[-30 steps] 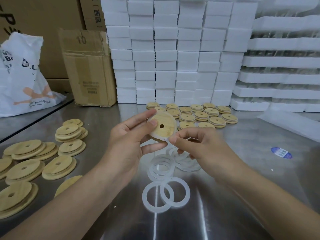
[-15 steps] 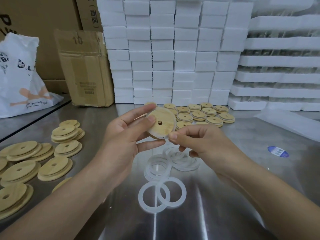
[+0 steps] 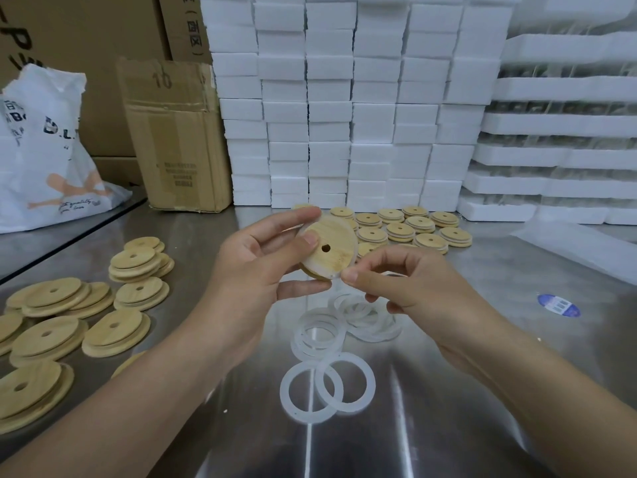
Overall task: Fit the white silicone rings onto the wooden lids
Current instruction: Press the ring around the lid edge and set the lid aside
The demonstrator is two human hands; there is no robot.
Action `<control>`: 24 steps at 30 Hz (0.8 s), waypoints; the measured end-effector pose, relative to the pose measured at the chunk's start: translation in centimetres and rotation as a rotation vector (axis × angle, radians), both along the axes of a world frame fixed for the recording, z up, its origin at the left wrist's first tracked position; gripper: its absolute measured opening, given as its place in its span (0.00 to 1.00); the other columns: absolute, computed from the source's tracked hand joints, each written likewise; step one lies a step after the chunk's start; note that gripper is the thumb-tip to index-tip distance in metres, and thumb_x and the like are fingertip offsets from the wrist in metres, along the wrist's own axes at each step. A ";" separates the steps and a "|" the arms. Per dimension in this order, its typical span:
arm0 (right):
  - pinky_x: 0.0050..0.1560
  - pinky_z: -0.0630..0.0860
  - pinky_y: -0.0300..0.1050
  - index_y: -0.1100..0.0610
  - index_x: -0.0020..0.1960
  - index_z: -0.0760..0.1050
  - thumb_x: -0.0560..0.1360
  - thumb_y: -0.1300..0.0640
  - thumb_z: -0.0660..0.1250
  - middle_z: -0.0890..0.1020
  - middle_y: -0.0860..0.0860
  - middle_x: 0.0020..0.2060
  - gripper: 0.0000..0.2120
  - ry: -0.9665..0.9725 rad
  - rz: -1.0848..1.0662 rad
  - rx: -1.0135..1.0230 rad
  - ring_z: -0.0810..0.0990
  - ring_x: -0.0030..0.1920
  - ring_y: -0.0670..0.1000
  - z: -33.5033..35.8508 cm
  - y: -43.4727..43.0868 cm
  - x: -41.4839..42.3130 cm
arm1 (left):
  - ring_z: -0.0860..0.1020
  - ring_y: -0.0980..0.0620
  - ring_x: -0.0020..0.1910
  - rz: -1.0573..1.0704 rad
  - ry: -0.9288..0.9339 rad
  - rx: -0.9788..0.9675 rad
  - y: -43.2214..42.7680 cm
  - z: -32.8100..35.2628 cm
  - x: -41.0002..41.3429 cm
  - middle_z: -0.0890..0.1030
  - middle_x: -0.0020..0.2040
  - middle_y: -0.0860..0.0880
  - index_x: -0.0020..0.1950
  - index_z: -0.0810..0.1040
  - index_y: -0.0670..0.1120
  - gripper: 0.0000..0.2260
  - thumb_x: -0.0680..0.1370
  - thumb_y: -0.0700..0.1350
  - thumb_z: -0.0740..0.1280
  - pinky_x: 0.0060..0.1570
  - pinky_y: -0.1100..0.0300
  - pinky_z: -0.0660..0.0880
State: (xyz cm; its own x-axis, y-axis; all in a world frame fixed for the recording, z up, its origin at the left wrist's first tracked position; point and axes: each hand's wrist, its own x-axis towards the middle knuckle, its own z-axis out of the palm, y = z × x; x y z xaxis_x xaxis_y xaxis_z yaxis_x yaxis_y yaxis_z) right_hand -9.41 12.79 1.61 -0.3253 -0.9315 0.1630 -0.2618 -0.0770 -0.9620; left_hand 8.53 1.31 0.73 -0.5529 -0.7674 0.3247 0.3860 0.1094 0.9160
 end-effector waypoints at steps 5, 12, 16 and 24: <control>0.45 0.75 0.42 0.46 0.52 0.86 0.73 0.46 0.78 0.89 0.51 0.45 0.09 0.000 0.048 0.034 0.86 0.42 0.45 0.4 0.2 0.0 | 0.88 0.44 0.55 0.003 -0.091 -0.083 0.0 -0.1 -0.2 0.89 0.57 0.46 0.61 0.88 0.51 0.12 0.78 0.43 0.75 0.44 0.53 0.86; 0.45 0.74 0.48 0.53 0.55 0.83 0.75 0.55 0.77 0.90 0.51 0.45 0.10 -0.118 -0.077 -0.047 0.90 0.43 0.51 -0.2 -0.2 0.9 | 0.89 0.48 0.54 0.165 -0.085 -0.024 0.5 -1.3 -1.1 0.89 0.54 0.49 0.60 0.84 0.50 0.16 0.75 0.40 0.80 0.49 0.52 0.86; 0.45 0.74 0.47 0.51 0.56 0.85 0.75 0.55 0.77 0.90 0.51 0.49 0.10 -0.196 -0.031 -0.028 0.90 0.46 0.53 -0.8 -0.5 1.7 | 0.89 0.45 0.49 0.186 -0.096 -0.021 0.7 -1.9 -1.5 0.90 0.47 0.45 0.51 0.89 0.45 0.04 0.77 0.40 0.78 0.49 0.52 0.86; 0.39 0.79 0.36 0.40 0.51 0.86 0.74 0.46 0.78 0.89 0.50 0.46 0.06 -0.111 0.080 0.036 0.89 0.44 0.48 -1.1 -0.4 1.5 | 0.89 0.48 0.51 0.171 -0.113 -0.068 0.7 -1.6 -1.4 0.90 0.49 0.48 0.50 0.90 0.50 0.04 0.77 0.42 0.79 0.50 0.48 0.87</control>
